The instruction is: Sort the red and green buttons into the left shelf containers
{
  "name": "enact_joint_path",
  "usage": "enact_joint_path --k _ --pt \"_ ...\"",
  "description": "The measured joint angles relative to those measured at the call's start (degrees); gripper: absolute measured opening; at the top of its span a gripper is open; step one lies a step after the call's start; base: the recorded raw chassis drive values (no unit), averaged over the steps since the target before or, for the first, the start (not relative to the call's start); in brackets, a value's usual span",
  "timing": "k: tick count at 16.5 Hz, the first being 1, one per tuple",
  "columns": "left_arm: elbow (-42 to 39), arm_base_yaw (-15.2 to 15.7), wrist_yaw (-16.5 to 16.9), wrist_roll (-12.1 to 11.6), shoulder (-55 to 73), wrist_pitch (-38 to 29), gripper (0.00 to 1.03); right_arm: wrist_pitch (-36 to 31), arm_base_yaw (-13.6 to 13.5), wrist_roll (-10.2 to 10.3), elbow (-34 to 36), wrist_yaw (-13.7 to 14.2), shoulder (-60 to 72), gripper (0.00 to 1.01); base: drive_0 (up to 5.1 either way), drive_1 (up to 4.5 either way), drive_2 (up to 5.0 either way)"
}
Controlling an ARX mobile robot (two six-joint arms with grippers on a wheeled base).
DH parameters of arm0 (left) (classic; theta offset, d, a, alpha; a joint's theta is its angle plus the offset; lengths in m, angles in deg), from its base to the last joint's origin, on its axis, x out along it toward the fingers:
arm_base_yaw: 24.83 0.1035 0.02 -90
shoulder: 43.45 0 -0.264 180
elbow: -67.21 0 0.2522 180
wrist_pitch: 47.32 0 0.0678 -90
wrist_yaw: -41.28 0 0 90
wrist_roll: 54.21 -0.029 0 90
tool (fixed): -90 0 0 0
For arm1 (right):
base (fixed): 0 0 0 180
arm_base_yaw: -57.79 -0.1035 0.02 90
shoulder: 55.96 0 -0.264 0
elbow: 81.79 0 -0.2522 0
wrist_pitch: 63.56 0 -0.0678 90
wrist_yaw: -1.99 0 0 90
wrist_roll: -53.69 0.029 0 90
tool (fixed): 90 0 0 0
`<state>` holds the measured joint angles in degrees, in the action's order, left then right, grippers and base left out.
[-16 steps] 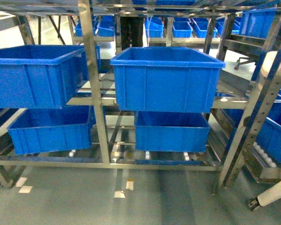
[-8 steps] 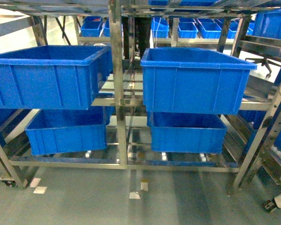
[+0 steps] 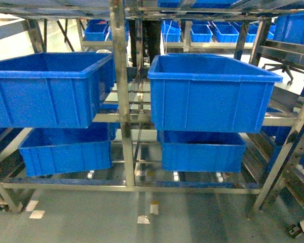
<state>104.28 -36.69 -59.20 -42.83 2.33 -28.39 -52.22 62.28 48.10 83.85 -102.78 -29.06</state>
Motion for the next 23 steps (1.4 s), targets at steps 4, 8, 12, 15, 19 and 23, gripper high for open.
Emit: enact_joint_path --k 4,8,12,15,19,23 --pt "0.00 0.00 0.00 0.00 0.02 -0.07 0.28 0.15 0.00 0.00 -0.02 0.02 0.02 0.34 0.1 4.45 -4.2" --pt "0.00 0.00 -0.02 0.02 0.20 0.20 0.28 -0.04 0.00 0.00 -0.02 0.00 -0.02 0.34 0.0 4.37 -4.3" --pt "-0.02 0.15 -0.09 0.00 0.20 -0.13 0.28 0.07 0.00 0.00 -0.02 0.17 0.00 0.34 -0.1 4.26 -4.4" --pt "-0.02 0.00 -0.02 0.00 0.09 -0.13 0.28 -0.17 0.00 0.00 -0.02 0.20 0.00 0.34 -0.1 4.25 -4.4" --pt "-0.04 0.02 0.00 0.00 0.31 0.00 0.28 0.28 0.00 0.00 -0.02 0.26 0.00 0.34 -2.5 1.70 0.6" --pt "-0.04 0.07 0.00 0.00 0.22 -0.11 0.28 0.09 0.00 0.00 -0.02 0.22 0.02 0.34 -4.8 3.58 1.1"
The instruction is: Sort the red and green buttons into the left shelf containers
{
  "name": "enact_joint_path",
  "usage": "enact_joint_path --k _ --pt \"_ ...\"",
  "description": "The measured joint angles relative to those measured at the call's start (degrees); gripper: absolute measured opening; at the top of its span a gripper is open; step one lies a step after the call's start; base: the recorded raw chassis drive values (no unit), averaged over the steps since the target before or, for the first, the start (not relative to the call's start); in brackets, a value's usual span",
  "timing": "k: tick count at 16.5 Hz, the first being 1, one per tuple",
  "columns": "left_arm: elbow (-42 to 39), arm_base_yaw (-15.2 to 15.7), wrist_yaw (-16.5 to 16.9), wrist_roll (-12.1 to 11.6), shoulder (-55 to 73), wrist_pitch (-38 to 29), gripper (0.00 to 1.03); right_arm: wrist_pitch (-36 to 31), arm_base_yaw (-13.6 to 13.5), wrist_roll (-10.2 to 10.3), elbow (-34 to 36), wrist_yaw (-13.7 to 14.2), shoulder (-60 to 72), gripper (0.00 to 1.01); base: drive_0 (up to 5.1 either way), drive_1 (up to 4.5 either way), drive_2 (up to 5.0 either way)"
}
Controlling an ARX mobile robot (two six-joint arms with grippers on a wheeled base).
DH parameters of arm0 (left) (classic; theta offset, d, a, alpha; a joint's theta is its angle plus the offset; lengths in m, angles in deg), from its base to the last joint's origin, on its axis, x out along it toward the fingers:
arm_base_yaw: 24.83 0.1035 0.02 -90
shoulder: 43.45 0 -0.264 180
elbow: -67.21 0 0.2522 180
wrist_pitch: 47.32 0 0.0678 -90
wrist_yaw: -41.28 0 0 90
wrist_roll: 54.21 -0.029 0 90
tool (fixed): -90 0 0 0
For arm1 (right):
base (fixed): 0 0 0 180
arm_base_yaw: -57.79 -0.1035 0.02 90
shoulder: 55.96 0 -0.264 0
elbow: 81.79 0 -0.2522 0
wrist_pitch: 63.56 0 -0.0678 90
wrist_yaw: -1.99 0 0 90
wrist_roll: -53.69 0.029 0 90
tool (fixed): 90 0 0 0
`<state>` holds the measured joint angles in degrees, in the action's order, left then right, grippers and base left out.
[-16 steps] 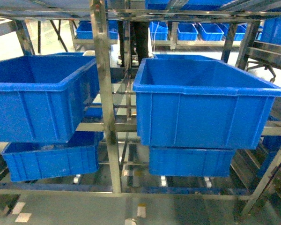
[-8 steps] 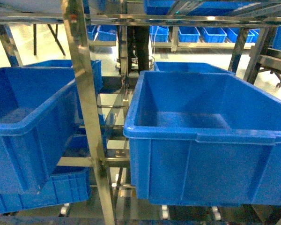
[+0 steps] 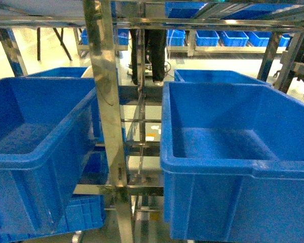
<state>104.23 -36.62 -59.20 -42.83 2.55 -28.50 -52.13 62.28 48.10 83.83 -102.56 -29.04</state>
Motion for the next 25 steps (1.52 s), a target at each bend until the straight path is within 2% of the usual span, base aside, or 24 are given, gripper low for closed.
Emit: enact_joint_path --k 12,15,25 --pt "-0.04 -0.11 0.04 0.00 -0.02 0.00 0.28 -0.04 0.00 0.00 0.00 -0.15 -0.02 0.34 -4.7 3.68 1.2" --pt "-0.04 -0.04 0.00 0.00 -0.09 0.02 0.28 -0.02 0.00 0.00 0.00 -0.04 -0.02 0.34 -3.5 4.82 -1.4" --pt "-0.13 0.00 0.00 0.02 -0.09 0.04 0.28 -0.68 -0.04 -0.02 -0.02 -0.13 0.55 0.34 0.0 0.00 0.0"
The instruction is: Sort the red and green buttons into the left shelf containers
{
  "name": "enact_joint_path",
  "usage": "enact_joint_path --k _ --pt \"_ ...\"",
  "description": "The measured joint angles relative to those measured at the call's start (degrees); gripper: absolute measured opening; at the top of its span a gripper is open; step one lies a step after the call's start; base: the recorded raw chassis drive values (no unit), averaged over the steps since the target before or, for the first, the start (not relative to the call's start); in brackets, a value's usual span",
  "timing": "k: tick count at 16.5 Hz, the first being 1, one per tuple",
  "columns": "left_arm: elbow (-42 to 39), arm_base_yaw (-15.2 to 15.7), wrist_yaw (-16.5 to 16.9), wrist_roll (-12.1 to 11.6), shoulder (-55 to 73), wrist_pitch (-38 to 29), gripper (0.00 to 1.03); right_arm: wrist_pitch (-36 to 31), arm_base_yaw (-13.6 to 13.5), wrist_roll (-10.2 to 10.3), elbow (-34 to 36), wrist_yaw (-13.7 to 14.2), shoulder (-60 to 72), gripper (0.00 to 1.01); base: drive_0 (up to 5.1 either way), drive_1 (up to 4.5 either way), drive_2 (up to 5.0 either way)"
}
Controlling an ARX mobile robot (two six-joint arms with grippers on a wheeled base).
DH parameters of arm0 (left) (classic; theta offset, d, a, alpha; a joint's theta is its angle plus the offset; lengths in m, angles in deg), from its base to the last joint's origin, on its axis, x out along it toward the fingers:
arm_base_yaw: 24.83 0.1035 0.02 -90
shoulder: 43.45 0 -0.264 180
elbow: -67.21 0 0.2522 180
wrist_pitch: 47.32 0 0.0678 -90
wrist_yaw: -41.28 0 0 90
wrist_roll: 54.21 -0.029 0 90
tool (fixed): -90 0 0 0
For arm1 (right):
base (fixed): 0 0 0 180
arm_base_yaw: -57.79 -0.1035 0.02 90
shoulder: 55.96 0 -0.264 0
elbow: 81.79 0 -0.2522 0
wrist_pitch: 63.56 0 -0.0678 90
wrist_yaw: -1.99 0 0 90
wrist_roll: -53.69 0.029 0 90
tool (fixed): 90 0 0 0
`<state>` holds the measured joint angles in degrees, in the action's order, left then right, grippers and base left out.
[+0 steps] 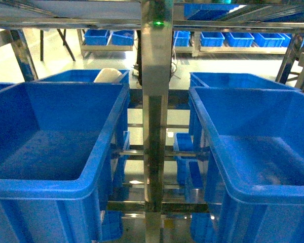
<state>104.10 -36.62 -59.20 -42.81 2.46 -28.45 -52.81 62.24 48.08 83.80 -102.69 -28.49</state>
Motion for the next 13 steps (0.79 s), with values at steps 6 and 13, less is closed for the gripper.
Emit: enact_joint_path --k 6,13 --pt "0.00 0.00 0.00 0.00 0.00 -0.02 0.28 -8.79 -0.26 -0.44 -8.79 -0.35 17.55 0.34 0.0 0.00 0.0" --pt "0.00 0.00 -0.02 0.00 0.00 0.00 0.28 -15.89 4.37 -3.63 -29.18 -3.43 46.66 0.34 0.0 0.00 0.0"
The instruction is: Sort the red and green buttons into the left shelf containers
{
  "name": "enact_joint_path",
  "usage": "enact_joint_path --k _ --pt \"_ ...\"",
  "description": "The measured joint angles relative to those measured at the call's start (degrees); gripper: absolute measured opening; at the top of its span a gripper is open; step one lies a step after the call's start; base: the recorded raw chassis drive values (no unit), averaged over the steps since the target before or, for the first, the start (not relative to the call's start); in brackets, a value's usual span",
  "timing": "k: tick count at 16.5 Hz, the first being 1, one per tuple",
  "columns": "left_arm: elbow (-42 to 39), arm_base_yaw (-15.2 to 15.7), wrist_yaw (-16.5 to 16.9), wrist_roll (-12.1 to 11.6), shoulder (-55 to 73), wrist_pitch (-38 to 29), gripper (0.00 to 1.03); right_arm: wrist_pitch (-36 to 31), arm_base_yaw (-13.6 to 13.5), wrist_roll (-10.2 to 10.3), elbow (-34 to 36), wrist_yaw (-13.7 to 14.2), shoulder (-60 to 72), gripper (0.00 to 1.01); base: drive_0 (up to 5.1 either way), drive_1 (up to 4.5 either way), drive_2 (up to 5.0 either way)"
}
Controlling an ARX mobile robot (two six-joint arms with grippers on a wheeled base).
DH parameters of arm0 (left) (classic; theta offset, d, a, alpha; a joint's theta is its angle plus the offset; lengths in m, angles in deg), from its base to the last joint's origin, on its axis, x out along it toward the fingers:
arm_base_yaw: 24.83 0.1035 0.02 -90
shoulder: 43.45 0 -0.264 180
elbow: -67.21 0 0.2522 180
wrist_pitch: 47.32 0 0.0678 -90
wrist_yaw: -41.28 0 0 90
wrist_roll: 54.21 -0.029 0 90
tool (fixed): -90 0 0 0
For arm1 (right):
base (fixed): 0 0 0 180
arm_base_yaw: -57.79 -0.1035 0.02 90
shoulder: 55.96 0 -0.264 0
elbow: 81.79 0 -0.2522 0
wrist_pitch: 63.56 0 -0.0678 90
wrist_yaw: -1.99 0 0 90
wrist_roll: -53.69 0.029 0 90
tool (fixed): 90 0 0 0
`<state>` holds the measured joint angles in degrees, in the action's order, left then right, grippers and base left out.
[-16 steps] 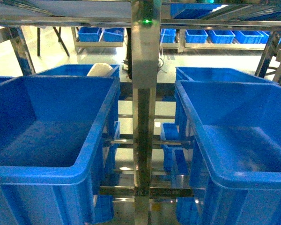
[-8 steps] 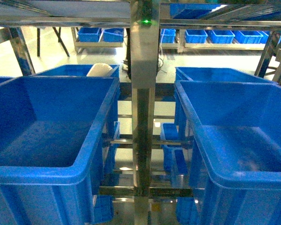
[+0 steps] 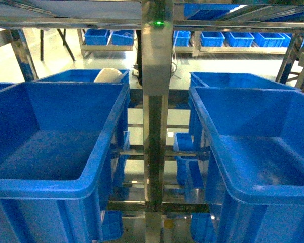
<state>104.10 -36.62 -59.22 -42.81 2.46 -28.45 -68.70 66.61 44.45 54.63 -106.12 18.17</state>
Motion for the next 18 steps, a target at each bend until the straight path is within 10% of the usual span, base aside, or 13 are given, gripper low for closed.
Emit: enact_joint_path --k 12,18 --pt "0.00 0.00 0.00 0.00 0.00 0.00 0.28 18.84 -5.07 -2.58 -29.92 2.64 38.42 0.34 0.0 0.00 0.0" --pt "0.00 0.00 0.00 0.00 0.00 0.00 0.28 10.80 -4.59 -3.23 -25.55 2.62 35.98 1.00 0.0 0.00 0.0"
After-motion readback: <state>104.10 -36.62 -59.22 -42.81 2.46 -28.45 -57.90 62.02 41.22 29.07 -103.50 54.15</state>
